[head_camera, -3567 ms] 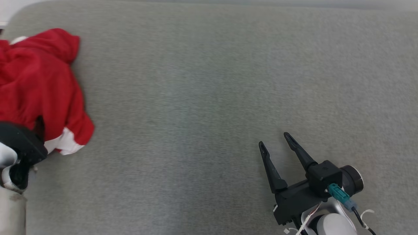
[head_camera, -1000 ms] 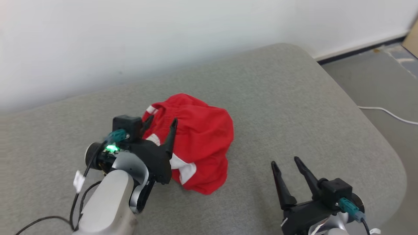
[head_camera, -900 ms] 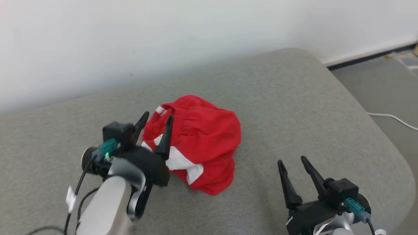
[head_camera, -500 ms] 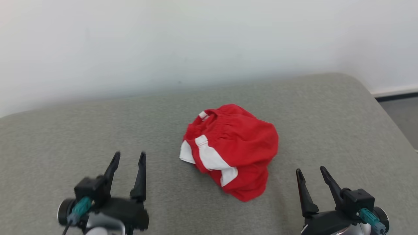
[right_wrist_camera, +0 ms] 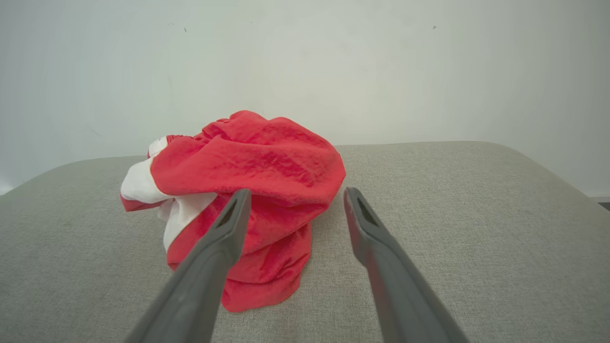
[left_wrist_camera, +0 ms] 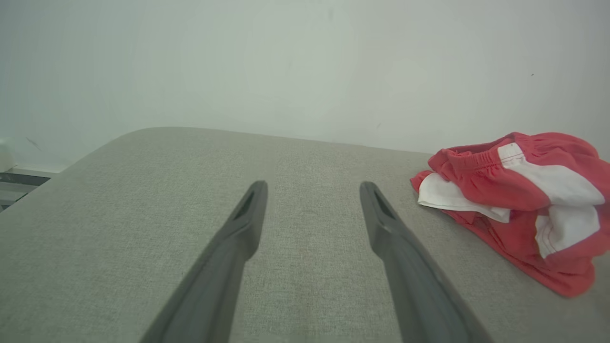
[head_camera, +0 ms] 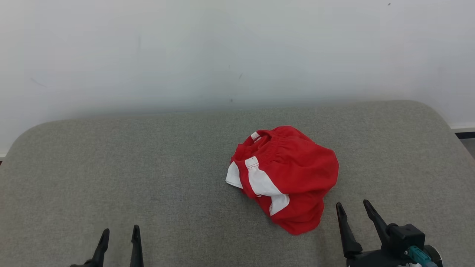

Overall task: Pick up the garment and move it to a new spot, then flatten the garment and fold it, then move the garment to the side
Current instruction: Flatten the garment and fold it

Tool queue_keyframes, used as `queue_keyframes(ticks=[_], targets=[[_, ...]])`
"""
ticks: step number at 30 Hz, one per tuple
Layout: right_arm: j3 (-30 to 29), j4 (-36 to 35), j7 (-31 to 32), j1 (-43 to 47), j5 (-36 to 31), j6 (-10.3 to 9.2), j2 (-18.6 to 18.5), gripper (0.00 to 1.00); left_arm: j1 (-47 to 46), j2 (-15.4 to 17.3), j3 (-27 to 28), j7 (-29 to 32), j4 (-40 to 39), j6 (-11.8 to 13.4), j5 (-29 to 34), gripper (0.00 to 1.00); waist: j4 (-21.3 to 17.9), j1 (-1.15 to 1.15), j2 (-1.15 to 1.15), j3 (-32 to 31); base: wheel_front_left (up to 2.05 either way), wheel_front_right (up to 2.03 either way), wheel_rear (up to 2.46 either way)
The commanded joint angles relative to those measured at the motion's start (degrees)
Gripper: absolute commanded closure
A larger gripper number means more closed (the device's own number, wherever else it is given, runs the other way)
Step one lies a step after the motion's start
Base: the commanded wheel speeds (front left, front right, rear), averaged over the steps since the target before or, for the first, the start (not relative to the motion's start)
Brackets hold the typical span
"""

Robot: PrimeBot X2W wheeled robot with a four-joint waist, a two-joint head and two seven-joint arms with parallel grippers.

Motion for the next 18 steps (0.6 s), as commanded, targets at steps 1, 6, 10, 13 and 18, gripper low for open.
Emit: queue_keyframes(ticks=[1,6,10,13,18], targets=[[0.06,-0.03,0.19,0.76,0.24,-0.12,-0.1,0.0,1.43,-0.31,0.48,-0.06,-0.91,0.52,-0.57,0.0,-0.11,0.0,0.0,0.08,0.0,0.0,0.0],[0.53,-0.06,0.42,0.37,0.68,-0.12,-0.09,0.0,1.62,-0.25,0.5,0.33,-1.19,0.89,-0.5,0.0,-0.78,0.0,0.0,0.41,0.0,0.0,0.0],[1.16,0.02,0.31,-0.55,0.99,-0.13,-0.09,0.0,-0.75,0.3,0.4,3.16,-1.21,0.8,-0.91,0.0,-2.21,0.0,0.0,1.0,0.0,0.0,0.0],[1.55,0.16,0.11,-1.01,1.41,-0.13,-0.1,0.0,-3.84,1.02,-0.33,7.91,-0.7,-0.12,-1.81,0.0,-3.73,0.0,0.0,1.69,0.0,0.0,0.0],[2.1,0.53,-0.1,-1.25,1.75,-0.12,-0.08,0.0,-11.17,2.23,-1.25,17.5,1.59,-2.61,-4.69,0.0,-6.26,0.0,0.0,2.84,0.0,0.0,0.0]])
